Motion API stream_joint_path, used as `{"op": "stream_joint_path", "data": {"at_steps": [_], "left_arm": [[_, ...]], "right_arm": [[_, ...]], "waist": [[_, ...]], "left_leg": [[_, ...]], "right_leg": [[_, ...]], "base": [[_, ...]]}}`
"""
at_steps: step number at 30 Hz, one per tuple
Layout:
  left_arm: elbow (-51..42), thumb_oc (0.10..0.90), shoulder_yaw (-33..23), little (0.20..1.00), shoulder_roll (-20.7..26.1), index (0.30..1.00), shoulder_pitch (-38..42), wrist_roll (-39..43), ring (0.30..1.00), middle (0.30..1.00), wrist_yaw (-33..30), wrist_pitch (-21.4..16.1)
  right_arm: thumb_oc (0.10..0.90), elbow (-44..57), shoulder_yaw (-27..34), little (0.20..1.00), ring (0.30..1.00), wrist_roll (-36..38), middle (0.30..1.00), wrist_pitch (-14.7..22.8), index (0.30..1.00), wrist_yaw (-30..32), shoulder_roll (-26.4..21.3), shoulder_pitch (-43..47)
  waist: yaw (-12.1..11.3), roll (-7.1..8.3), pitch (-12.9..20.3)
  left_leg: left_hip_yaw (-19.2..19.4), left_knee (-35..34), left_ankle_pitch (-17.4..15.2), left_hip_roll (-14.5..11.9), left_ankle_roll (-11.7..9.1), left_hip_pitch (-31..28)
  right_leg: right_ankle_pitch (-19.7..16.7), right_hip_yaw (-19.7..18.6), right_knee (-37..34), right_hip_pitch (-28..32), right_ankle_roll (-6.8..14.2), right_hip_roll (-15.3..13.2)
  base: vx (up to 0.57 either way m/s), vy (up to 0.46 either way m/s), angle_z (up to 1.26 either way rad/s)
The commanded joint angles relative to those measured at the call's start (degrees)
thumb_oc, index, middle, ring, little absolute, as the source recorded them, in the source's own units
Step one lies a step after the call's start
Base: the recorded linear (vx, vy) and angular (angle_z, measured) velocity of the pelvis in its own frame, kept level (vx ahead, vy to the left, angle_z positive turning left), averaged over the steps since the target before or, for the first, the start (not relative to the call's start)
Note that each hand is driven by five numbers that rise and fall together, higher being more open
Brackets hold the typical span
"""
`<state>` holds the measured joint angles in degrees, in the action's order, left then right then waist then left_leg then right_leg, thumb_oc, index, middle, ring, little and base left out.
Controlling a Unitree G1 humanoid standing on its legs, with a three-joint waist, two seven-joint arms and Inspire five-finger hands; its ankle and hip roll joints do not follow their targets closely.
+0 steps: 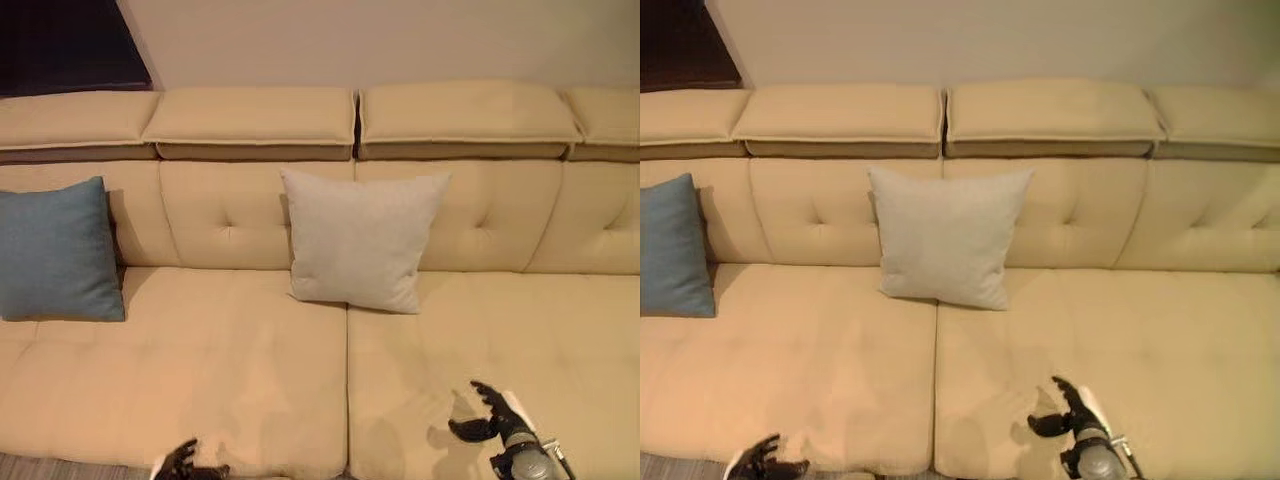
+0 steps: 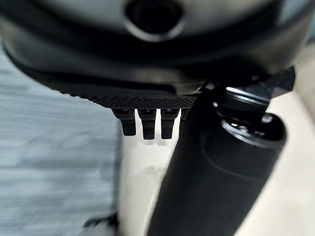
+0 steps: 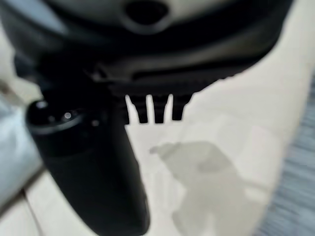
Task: Pick up all the scattered cushions and arrange them neatly on the sofa.
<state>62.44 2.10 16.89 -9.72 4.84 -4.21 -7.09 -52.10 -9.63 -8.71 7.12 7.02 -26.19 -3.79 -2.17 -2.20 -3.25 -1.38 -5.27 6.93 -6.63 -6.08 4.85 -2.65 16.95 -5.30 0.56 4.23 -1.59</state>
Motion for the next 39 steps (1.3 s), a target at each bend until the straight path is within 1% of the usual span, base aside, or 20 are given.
{"op": "stream_joint_path", "data": {"at_steps": [1, 2, 3, 4, 5, 8, 10, 12, 13, 15, 16, 20, 23, 26, 29, 30, 33, 36, 37, 39], "left_arm": [[0.9, 0.8, -1.3, 0.9, 2.6, 0.9, 5.1, -1.1, 0.9, 0.9, -1.3, -1.5], [1.9, 0.8, -0.6, 0.9, 2.0, 0.9, 5.9, -1.3, 0.9, 0.9, -1.3, -1.4], [1.9, 0.8, -0.6, 0.9, 2.0, 0.9, 5.9, -1.3, 0.9, 0.9, -1.3, -1.4], [2.7, 0.8, -0.4, 0.9, 1.2, 0.9, 6.8, -0.8, 0.9, 0.9, -1.1, -1.4], [2.6, 0.8, -0.3, 0.9, 0.9, 0.9, 7.2, -0.5, 0.9, 0.9, -1.3, -1.4], [3.0, 0.8, 0.0, 0.9, 0.2, 0.9, 7.6, -0.8, 0.9, 0.9, -1.1, -1.2], [4.0, 0.8, 0.2, 0.9, -0.8, 0.9, 7.6, -1.4, 0.9, 0.9, -0.9, -0.8], [3.9, 0.8, 0.5, 0.9, -1.1, 0.9, 7.9, -1.3, 0.9, 0.9, -1.0, -0.8], [3.4, 0.8, 1.5, 0.9, -1.6, 0.9, 8.1, -1.6, 0.9, 0.9, -0.9, -0.7], [2.9, 0.8, 2.2, 0.9, -1.9, 0.9, 8.8, -1.5, 0.9, 0.9, -1.0, -0.7], [2.4, 0.8, 2.8, 0.9, -2.2, 0.9, 9.6, -1.0, 0.9, 0.9, -1.2, -0.9], [2.1, 0.8, 3.0, 0.9, -1.6, 0.9, 9.9, -0.7, 0.9, 0.9, -0.9, -0.9], [3.2, 0.8, 3.5, 0.9, -1.0, 0.9, 9.9, -1.8, 0.9, 0.9, -0.5, -0.9], [4.9, 0.8, 3.5, 0.9, -0.3, 0.9, 9.1, -3.4, 0.9, 0.9, -0.5, -0.3], [6.4, 0.8, 2.8, 0.9, 0.4, 0.9, 8.1, -3.6, 0.9, 0.9, -0.6, 0.3], [6.6, 0.8, 2.8, 0.9, 0.6, 0.9, 7.8, -3.7, 0.9, 0.9, -0.4, 0.3], [5.4, 0.8, 3.0, 0.9, 0.6, 0.9, 7.7, -2.8, 0.9, 0.9, -0.5, 0.0], [3.9, 0.8, 3.9, 0.9, 0.0, 0.9, 8.9, -2.0, 0.9, 0.9, -0.4, -0.2], [3.9, 0.8, 4.0, 0.9, 0.0, 0.9, 8.9, -2.0, 0.9, 0.9, -0.4, -0.2], [2.9, 0.8, 5.7, 0.9, -0.7, 0.9, 10.0, -2.4, 0.9, 0.9, -0.3, 0.0]], "right_arm": [[0.8, 0.3, 0.4, 0.9, 0.9, -0.7, 0.9, 1.6, 0.9, 1.5, -1.8, 3.8], [0.8, -3.0, -0.4, 0.9, 0.9, -0.8, 0.9, 1.1, 0.9, 1.6, -1.1, 5.1], [0.8, -3.0, -0.4, 0.9, 0.9, -0.8, 0.9, 1.1, 0.9, 1.6, -1.1, 5.1], [0.8, -5.4, -1.6, 0.9, 0.9, -0.9, 0.9, 0.5, 0.9, 1.6, -0.7, 6.5], [0.8, -5.9, -2.0, 0.9, 0.9, -1.0, 0.9, 0.1, 0.9, 1.6, -0.7, 7.0], [0.8, -7.6, -2.4, 0.9, 0.9, -1.3, 0.9, -0.4, 0.9, 1.6, -0.3, 7.6], [0.8, -10.0, -2.5, 0.9, 0.9, -1.7, 0.9, -1.2, 0.9, 1.3, 0.3, 7.9], [0.8, -10.7, -2.2, 0.9, 0.9, -1.4, 0.9, -1.4, 0.9, 1.1, 0.4, 7.9], [0.8, -12.6, -1.9, 0.9, 0.9, -1.6, 0.9, -1.8, 0.9, 1.5, 0.5, 7.9], [0.8, -13.3, -1.6, 0.9, 0.9, -1.5, 0.9, -2.3, 0.9, 1.6, 0.9, 8.3], [0.8, -14.0, -2.0, 0.9, 0.9, -2.3, 0.9, -2.6, 0.9, 2.1, 1.3, 8.6], [0.8, -14.2, -3.4, 0.9, 0.9, -4.2, 0.9, -3.5, 0.9, 1.7, 2.1, 9.2], [0.8, -13.6, -4.3, 0.9, 0.9, -4.8, 0.9, -3.6, 0.9, 1.6, 2.8, 10.2], [0.8, -13.8, -5.2, 0.9, 0.9, -4.5, 0.9, -3.2, 0.9, 1.3, 3.3, 10.1], [0.8, -14.1, -5.5, 0.9, 0.9, -4.0, 0.9, -2.9, 0.9, 1.3, 4.1, 9.6], [0.8, -14.2, -5.5, 0.9, 0.9, -3.5, 0.9, -2.6, 0.9, 1.0, 4.4, 9.1], [0.8, -13.3, -5.6, 0.9, 0.9, -2.6, 0.9, -2.6, 0.9, 1.2, 4.8, 8.8], [0.8, -12.5, -5.5, 0.9, 0.9, -1.0, 0.9, -2.4, 0.9, 1.5, 4.3, 9.4], [0.8, -12.5, -5.5, 0.9, 0.9, -1.0, 0.9, -2.4, 0.9, 1.5, 4.3, 9.4], [0.8, -13.2, -4.9, 0.9, 0.9, 0.2, 0.9, -2.4, 0.9, 2.1, 4.0, 9.5]], "waist": [[0.0, 1.45, 0.0], [-0.1, 2.28, -1.3], [0.0, 2.28, -1.3], [-0.2, 3.57, -2.5], [-0.1, 3.82, -3.0], [0.7, 4.15, -2.7], [1.7, 3.95, -2.1], [2.1, 3.35, -2.2], [3.3, 2.7, -1.9], [3.7, 2.82, -1.7], [3.3, 3.24, -2.5], [2.0, 4.19, -3.6], [1.7, 4.56, -5.0], [0.8, 4.35, -5.2], [-0.2, 3.78, -4.2], [-0.7, 3.96, -3.6], [-2.2, 5.49, -2.5], [-1.4, 5.86, -1.7], [-1.4, 5.84, -1.7], [-0.6, 5.77, -2.5]], "left_leg": [[2.6, 1.2, -0.6, -0.2, -2.0, -1.6], [2.6, 5.5, -3.1, 0.4, -1.2, -0.2], [2.6, 5.6, -3.1, 0.4, -1.2, -0.1], [0.9, 11.8, -7.2, 2.6, -0.3, 0.6], [0.4, 14.4, -8.7, 3.3, -0.1, 0.0], [0.6, 17.5, -10.7, 3.7, 0.4, -1.0], [-0.9, 20.1, -12.4, 4.5, 0.6, -5.4], [-1.7, 19.2, -13.0, 4.5, 0.4, -7.8], [-2.0, 15.4, -15.2, 4.9, 1.0, -10.0], [-1.9, 12.0, -17.2, 6.2, 2.1, -11.1], [-2.5, 9.9, -18.2, 8.1, 3.3, -11.0], [-2.5, 7.2, -17.4, 9.9, 4.7, -10.7], [-2.1, 6.3, -15.8, 10.2, 5.6, -10.3], [-1.6, 6.1, -14.1, 10.4, 6.8, -8.6], [-1.8, 5.6, -12.2, 9.6, 7.5, -6.7], [-1.8, 5.6, -11.7, 9.5, 7.4, -6.0], [-1.4, 5.1, -10.9, 9.9, 6.5, -4.2], [0.0, 6.2, -10.8, 8.6, 4.7, -3.4], [-0.1, 6.2, -10.8, 8.6, 4.7, -3.4], [0.6, 10.4, -11.3, 7.9, 3.5, -2.5]], "right_leg": [[4.7, -1.6, 0.3, -0.4, 3.0, -1.7], [3.9, -1.8, 0.3, -0.8, 2.8, -2.4], [3.9, -1.8, 0.3, -0.8, 2.8, -2.4], [2.5, -1.9, 0.3, -1.5, 2.5, -3.6], [1.8, -2.0, 0.3, -1.8, 2.4, -3.9], [1.2, -1.9, 0.3, -2.7, 2.4, -4.3], [-0.6, -2.2, 0.3, -3.7, 2.3, -4.5], [-1.5, -2.3, 0.3, -4.0, 2.4, -4.4], [-2.9, -2.3, 0.7, -5.7, 3.1, -4.8], [-4.5, -2.8, 1.1, -7.6, 4.0, -5.9], [-6.0, -2.8, 2.1, -9.8, 5.1, -7.5], [-6.9, -1.9, 3.2, -12.1, 6.6, -9.4], [-7.0, -2.0, 6.4, -14.0, 7.4, -10.1], [-2.9, -3.1, 12.8, -12.2, 5.7, -8.9], [2.4, -4.9, 20.4, -10.3, 4.2, -6.0], [3.7, -5.6, 20.5, -8.6, 4.2, -5.0], [5.2, -6.1, 14.1, -3.9, 3.3, -4.1], [4.5, -7.1, 6.2, -0.9, 2.8, -2.4], [4.5, -7.0, 6.1, -0.8, 2.8, -2.4], [3.8, -7.0, 3.8, 1.2, 2.1, -2.2]], "base": [[-0.21, -0.038, -0.02], [-0.17, -0.027, 0.01], [-0.29, -0.045, 0.06], [-0.24, -0.022, 0.13], [-0.29, -0.008, 0.2], [-0.12, 0.046, -0.03], [-0.1, 0.149, -0.33], [-0.1, 0.158, -0.05], [-0.12, 0.155, 0.28], [-0.23, 0.239, 0.3], [-0.31, 0.244, -0.03], [-0.2, 0.122, -0.08], [-0.22, 0.081, -0.3], [-0.21, 0.051, -0.17], [-0.15, 0.003, 0.06], [-0.11, -0.08, 0.04], [-0.08, -0.133, 0.04], [-0.02, -0.217, -0.08], [-0.03, -0.163, 0.08], [-0.05, -0.088, 0.12]]}}
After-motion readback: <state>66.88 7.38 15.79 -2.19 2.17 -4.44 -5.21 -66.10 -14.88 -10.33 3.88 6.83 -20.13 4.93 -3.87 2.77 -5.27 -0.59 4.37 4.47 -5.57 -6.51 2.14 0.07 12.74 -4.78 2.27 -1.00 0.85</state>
